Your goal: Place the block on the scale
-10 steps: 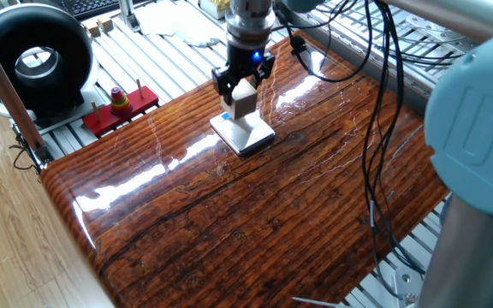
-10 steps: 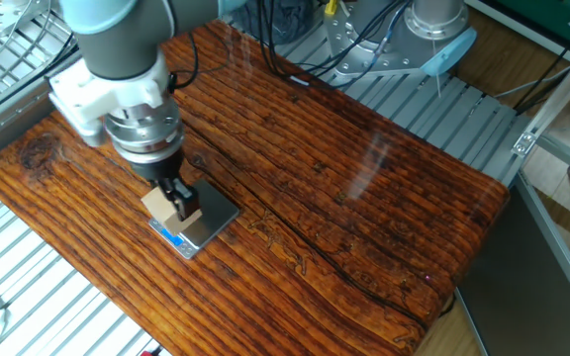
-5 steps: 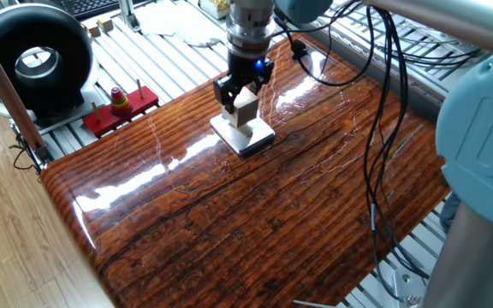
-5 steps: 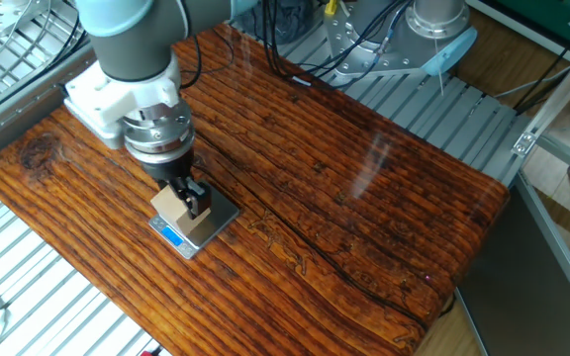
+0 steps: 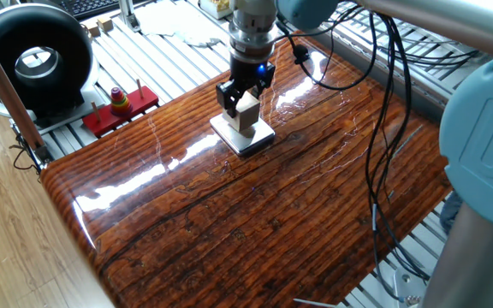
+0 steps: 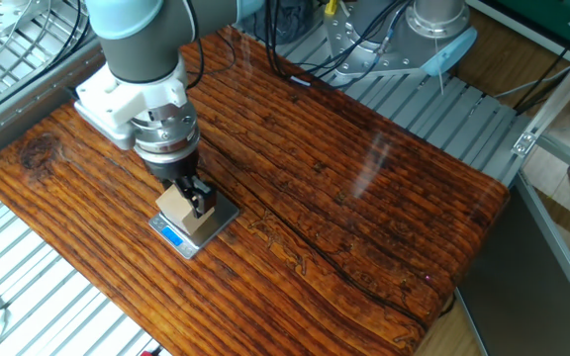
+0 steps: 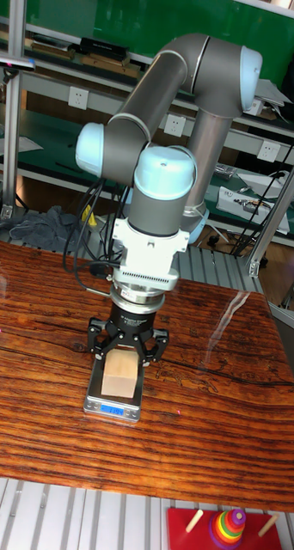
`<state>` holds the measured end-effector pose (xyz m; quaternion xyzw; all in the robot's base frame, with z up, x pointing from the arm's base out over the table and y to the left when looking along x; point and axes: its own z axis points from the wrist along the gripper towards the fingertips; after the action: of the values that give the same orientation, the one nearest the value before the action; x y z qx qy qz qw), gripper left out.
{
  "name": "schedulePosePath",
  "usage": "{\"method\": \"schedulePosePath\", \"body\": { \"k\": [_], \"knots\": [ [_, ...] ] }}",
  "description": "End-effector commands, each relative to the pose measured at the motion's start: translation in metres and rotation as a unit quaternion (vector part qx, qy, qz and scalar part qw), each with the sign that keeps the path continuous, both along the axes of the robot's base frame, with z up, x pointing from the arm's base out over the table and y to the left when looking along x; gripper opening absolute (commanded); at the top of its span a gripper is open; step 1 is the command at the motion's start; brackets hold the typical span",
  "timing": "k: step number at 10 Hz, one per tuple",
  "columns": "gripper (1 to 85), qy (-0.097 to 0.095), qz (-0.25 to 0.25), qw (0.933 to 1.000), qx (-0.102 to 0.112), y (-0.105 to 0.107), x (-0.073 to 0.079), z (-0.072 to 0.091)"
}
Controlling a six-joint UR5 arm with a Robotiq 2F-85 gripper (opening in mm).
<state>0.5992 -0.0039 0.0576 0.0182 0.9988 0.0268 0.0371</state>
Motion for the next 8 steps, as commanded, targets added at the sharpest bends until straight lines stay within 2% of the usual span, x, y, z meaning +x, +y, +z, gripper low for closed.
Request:
{"method": "schedulePosePath", "body": {
  "k": [1,2,4,5,6,7,8],
  "knots": [
    [18.7,-0.007,0.002,0.9999,0.009,0.003,0.003,-0.003],
    [30.0,-0.01,0.005,0.9998,0.019,0.008,0.005,-0.002],
    [47.0,-0.017,0.009,0.9996,0.02,0.008,0.008,-0.003],
    [60.7,-0.018,0.01,0.9994,0.026,0.011,0.009,-0.003],
    [63.7,-0.022,0.016,0.9992,0.031,0.013,0.011,-0.002],
    [82.0,-0.035,0.026,0.9983,0.039,0.018,0.017,-0.001],
    [85.0,-0.038,0.028,0.998,0.041,0.019,0.018,-0.001]
  ]
}}
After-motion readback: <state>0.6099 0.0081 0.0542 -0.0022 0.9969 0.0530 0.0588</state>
